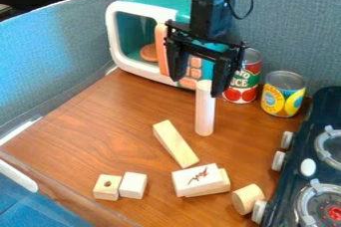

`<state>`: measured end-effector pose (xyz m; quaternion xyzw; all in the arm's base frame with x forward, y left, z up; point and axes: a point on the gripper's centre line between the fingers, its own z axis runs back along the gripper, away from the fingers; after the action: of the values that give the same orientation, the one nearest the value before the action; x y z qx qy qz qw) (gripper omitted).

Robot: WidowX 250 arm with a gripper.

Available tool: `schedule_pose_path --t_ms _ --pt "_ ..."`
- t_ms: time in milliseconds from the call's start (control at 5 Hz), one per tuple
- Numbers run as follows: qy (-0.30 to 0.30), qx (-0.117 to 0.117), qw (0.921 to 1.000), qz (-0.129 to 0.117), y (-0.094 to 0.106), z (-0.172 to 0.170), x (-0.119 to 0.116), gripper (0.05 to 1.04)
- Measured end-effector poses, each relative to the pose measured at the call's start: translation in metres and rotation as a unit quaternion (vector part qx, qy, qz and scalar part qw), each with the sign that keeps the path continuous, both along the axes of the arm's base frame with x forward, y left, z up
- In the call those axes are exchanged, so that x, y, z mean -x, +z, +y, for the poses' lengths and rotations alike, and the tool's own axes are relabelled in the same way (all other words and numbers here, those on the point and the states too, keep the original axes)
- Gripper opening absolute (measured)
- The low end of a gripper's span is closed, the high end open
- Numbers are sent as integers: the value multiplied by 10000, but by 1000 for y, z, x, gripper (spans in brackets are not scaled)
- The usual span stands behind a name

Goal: Took the cylinder shaped object and put it on top of the two box shaped bars

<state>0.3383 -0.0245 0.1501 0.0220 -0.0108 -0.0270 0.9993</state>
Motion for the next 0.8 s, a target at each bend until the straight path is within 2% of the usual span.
schedule_pose_path --t_ms 200,600,800 --pt "3 -2 9998 185 -13 -1 -1 1001" --pt "216 11 9994 282 -16 19 -44 1001" --pt "567 90 9976 393 -25 27 -60 1001"
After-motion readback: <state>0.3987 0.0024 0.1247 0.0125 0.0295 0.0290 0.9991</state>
